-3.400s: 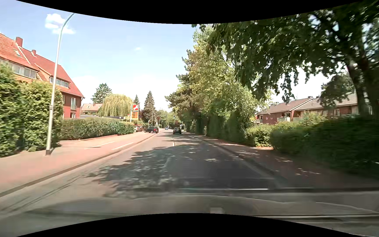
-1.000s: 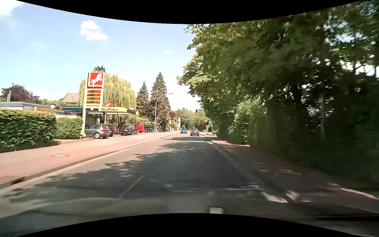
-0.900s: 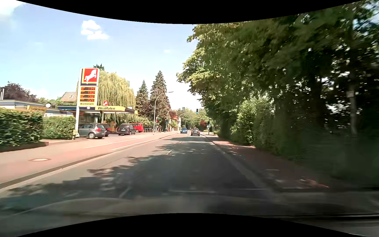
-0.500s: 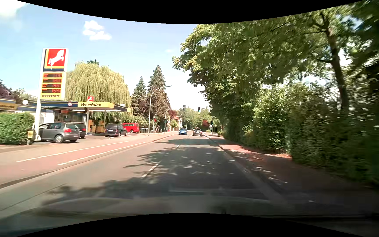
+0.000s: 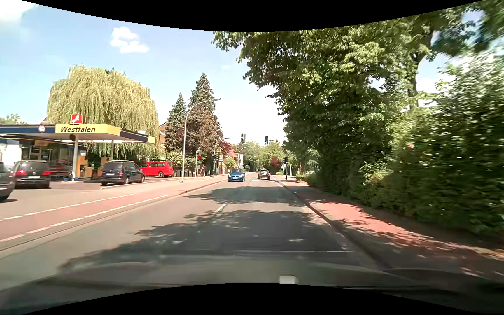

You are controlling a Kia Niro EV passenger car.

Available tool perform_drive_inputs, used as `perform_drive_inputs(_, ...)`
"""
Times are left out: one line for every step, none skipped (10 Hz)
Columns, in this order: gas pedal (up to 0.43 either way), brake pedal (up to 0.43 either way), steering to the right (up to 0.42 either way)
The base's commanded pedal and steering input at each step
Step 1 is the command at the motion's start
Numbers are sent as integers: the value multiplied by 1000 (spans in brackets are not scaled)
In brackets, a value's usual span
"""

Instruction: Follow the waypoints while adhering to traffic rules and regulations

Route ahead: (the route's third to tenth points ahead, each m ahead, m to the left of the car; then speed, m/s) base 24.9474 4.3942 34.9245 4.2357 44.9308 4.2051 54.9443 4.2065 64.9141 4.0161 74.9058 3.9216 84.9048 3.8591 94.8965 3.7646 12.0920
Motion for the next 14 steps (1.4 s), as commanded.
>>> perform_drive_inputs(0,18,3)
perform_drive_inputs(0,18,3)
perform_drive_inputs(0,18,3)
perform_drive_inputs(0,18,3)
perform_drive_inputs(0,18,3)
perform_drive_inputs(0,18,2)
perform_drive_inputs(39,18,2)
perform_drive_inputs(130,18,1)
perform_drive_inputs(150,18,0)
perform_drive_inputs(150,18,-1)
perform_drive_inputs(150,18,-1)
perform_drive_inputs(150,18,-1)
perform_drive_inputs(157,18,-1)
perform_drive_inputs(189,18,-1)
